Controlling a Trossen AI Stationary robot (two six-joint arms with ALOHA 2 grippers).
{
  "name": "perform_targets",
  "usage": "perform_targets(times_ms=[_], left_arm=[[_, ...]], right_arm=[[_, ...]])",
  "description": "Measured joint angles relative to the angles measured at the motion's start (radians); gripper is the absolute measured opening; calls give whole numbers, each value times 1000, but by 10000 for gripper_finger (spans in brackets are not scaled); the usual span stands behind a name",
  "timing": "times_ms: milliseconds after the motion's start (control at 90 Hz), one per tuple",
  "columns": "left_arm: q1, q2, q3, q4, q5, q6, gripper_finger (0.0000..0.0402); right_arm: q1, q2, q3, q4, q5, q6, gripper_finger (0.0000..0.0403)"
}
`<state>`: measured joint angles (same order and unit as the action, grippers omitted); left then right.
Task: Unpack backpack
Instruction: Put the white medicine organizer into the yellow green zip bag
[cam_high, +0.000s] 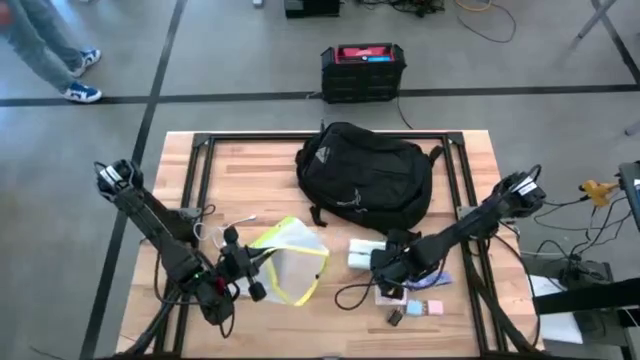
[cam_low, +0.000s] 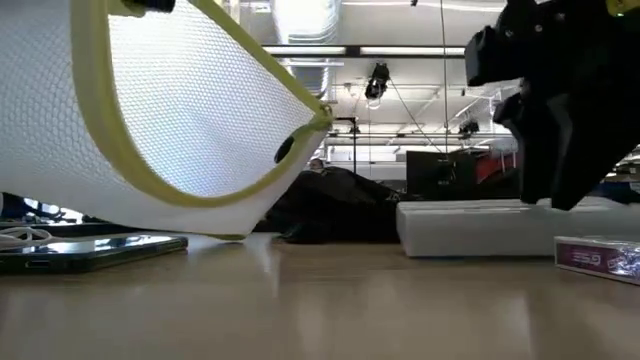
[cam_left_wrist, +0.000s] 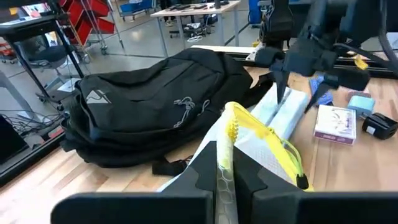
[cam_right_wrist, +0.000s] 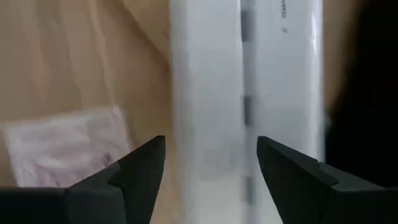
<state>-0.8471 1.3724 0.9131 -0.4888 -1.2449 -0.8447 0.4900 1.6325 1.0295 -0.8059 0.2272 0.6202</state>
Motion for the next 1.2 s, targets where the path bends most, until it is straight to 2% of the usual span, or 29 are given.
perform_targets(times_ms=[178,422,567,856,1200], left_arm=[[0,0,-10,0,0,-4,0],[0,0,-54,1,1,-57,0],[0,0,-77,1,3,-86,0],[0,0,-84,18,6,-103,0],[0,0,-85,23,7,-104,0]], right_arm=[[0,0,2,-19,-30,-98,227],[-5,11,22,-24,-31,-50,220],[-5,8,65,-1,-41,-43,229],[-13,17,45,108,-44,-51,254],[-18,120,47,112,-60,-55,260]])
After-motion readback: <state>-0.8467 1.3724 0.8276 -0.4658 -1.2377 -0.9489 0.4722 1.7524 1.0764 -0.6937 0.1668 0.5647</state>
